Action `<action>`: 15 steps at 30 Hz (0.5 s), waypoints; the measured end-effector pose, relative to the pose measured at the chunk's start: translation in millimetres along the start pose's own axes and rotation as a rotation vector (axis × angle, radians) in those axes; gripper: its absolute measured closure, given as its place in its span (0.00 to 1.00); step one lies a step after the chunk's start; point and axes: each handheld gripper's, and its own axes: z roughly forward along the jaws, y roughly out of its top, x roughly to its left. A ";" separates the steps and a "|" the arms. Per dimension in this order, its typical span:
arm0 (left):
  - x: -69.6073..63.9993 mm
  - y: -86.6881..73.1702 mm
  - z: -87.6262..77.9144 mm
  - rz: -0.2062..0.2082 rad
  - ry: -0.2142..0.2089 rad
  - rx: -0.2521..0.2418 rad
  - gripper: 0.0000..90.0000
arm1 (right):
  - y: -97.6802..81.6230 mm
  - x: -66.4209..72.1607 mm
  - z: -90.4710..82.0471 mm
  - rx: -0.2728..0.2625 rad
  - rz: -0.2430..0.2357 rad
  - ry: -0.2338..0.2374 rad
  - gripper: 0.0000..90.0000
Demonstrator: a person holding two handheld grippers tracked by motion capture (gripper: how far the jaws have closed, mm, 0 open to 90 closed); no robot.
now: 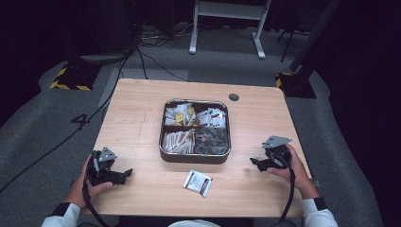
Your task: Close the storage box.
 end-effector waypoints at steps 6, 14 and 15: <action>0.0 0.0 0.0 0.000 0.000 0.001 0.01 | -10.2 -1.8 -0.9 0.008 0.011 -0.010 0.21; 0.0 0.0 0.0 0.000 -0.001 0.001 0.01 | -26.8 -5.2 -2.2 0.019 0.039 -0.019 0.21; 0.0 0.0 0.0 0.000 -0.001 0.001 0.01 | -28.6 -6.0 -2.4 0.019 0.038 -0.021 0.21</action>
